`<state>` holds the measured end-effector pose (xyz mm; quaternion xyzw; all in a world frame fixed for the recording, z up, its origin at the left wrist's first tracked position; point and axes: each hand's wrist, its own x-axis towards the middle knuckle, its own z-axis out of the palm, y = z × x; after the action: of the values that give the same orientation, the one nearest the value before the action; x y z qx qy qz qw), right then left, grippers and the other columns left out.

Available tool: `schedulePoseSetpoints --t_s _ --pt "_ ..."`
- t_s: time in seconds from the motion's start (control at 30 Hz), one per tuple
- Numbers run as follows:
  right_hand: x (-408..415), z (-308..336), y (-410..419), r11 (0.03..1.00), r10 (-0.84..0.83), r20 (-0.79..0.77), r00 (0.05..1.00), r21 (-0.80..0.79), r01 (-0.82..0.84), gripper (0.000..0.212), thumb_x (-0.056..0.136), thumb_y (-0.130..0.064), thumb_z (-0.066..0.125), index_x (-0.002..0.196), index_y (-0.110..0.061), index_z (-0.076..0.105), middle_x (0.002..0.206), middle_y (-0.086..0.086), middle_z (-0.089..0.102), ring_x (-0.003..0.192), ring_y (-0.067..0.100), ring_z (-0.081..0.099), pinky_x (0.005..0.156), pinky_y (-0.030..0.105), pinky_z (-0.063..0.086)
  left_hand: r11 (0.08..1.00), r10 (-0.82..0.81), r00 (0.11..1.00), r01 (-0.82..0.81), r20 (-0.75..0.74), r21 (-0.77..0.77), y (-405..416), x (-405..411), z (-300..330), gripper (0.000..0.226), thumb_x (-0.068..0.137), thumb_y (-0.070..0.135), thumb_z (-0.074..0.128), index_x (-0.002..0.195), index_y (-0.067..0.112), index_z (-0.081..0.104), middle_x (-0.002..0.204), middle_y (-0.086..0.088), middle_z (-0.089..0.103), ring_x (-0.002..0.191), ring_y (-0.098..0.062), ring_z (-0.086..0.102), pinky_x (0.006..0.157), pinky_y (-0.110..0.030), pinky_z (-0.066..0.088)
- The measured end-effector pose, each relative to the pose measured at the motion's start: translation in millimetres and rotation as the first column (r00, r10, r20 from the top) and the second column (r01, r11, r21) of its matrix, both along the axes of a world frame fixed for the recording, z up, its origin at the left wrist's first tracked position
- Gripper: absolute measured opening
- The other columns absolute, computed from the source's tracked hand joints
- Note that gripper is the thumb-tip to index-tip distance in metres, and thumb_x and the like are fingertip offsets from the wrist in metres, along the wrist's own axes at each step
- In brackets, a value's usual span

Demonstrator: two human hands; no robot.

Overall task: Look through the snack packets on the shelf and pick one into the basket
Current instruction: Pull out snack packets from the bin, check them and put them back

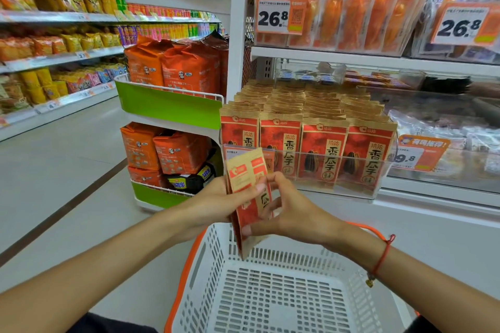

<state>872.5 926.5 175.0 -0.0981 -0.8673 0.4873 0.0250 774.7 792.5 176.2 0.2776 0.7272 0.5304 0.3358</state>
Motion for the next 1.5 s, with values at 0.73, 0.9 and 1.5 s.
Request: schedulePoseSetpoints --t_s 0.73,0.9,1.5 --pt "0.9 16.2 26.5 0.946 -0.323 -0.35 0.88 -0.138 0.292 0.002 0.085 -0.017 0.072 0.084 -0.015 0.072 0.07 0.002 0.069 0.063 0.006 0.063 0.057 0.015 0.05 0.998 -0.055 0.998 0.056 0.042 -0.02 -6.0 -22.3 2.6 0.047 0.085 0.039 0.068 0.129 0.039 0.053 0.123 0.008 0.066 0.114 -0.008 0.061 0.095 -0.032 0.05" --pt "-1.1 13.0 26.2 0.921 -0.388 -0.387 0.836 -0.205 0.333 0.002 0.084 -0.016 0.072 0.085 -0.015 0.073 0.065 0.002 0.068 0.061 0.011 0.063 0.059 0.02 0.055 0.999 0.006 0.998 -0.008 -0.059 -0.042 -9.1 -26.9 4.0 0.051 0.077 0.049 0.068 0.123 0.032 0.055 0.115 0.008 0.069 0.099 -0.004 0.068 0.085 -0.026 0.055" --pt "-1.9 10.8 27.1 0.888 -0.46 -0.383 0.801 -0.212 0.409 0.002 0.083 -0.016 0.073 0.085 -0.017 0.073 0.067 0.005 0.072 0.065 0.014 0.069 0.062 0.019 0.056 0.999 0.038 0.989 -0.037 -0.143 0.007 -6.9 -20.6 0.2 0.028 0.089 0.034 0.066 0.115 0.024 0.066 0.11 0.003 0.068 0.087 -0.006 0.072 0.08 -0.022 0.056"
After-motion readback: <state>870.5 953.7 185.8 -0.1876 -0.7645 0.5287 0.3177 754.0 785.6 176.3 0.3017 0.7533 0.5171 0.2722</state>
